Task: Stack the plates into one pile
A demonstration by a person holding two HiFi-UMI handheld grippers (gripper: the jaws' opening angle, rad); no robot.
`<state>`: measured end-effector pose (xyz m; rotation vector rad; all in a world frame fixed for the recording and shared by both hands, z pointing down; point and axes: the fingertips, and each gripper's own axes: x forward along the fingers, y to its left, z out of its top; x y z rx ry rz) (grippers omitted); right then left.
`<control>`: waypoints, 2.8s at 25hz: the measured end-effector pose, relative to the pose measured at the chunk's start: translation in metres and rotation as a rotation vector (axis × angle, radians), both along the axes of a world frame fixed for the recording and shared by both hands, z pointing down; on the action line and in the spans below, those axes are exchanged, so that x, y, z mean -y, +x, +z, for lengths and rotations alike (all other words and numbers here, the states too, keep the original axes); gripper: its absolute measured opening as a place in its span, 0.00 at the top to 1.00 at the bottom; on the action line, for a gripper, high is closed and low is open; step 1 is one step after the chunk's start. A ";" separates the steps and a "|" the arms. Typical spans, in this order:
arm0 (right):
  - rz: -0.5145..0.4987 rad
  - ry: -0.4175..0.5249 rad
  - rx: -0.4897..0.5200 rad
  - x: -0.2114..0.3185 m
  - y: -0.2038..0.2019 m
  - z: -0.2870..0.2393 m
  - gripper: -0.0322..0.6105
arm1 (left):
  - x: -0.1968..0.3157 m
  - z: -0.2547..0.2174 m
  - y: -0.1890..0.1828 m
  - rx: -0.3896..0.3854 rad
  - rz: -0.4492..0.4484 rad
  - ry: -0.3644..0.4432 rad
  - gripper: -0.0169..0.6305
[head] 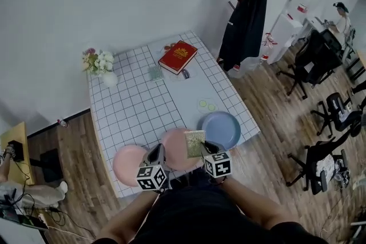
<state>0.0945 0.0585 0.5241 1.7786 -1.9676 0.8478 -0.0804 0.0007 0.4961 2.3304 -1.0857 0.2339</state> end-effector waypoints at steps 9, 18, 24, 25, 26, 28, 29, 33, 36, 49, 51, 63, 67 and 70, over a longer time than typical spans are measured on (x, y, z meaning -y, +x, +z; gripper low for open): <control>0.219 0.027 -0.025 -0.044 0.084 -0.013 0.87 | -0.026 0.007 0.077 0.001 0.164 -0.039 0.98; 0.335 0.016 -0.020 -0.079 0.160 -0.003 0.87 | -0.029 0.024 0.150 0.035 0.213 -0.102 0.98; 0.317 0.008 0.013 -0.076 0.220 0.009 0.87 | -0.027 0.033 0.198 0.064 0.143 -0.135 0.98; 0.301 0.007 0.016 -0.072 0.229 0.010 0.87 | -0.027 0.036 0.203 0.069 0.124 -0.140 0.98; 0.281 0.008 0.018 -0.067 0.237 0.010 0.87 | -0.027 0.038 0.209 0.074 0.103 -0.147 0.98; 0.234 0.012 0.020 -0.054 0.254 0.010 0.87 | -0.027 0.044 0.218 0.086 0.053 -0.166 0.98; 0.211 0.014 0.022 -0.047 0.263 0.011 0.87 | -0.027 0.049 0.222 0.093 0.024 -0.180 0.98; 0.115 0.003 0.042 -0.022 0.289 0.020 0.87 | -0.031 0.065 0.232 0.095 -0.100 -0.236 0.98; 0.033 -0.012 0.055 -0.001 0.300 0.032 0.87 | -0.032 0.074 0.231 0.103 -0.195 -0.251 0.98; -0.327 -0.103 0.041 0.070 0.257 0.087 0.87 | -0.079 0.137 0.220 0.072 -0.500 -0.481 0.90; -0.361 -0.120 0.030 0.077 0.244 0.099 0.87 | -0.086 0.150 0.225 0.050 -0.496 -0.526 0.89; -0.640 -0.146 -0.011 0.099 0.150 0.160 0.87 | -0.104 0.223 0.233 -0.013 -0.528 -0.748 0.79; -0.751 -0.118 -0.010 0.098 0.119 0.169 0.87 | -0.103 0.237 0.237 -0.010 -0.482 -0.787 0.79; -0.818 -0.115 -0.046 0.091 0.105 0.184 0.87 | -0.104 0.246 0.240 -0.021 -0.466 -0.814 0.79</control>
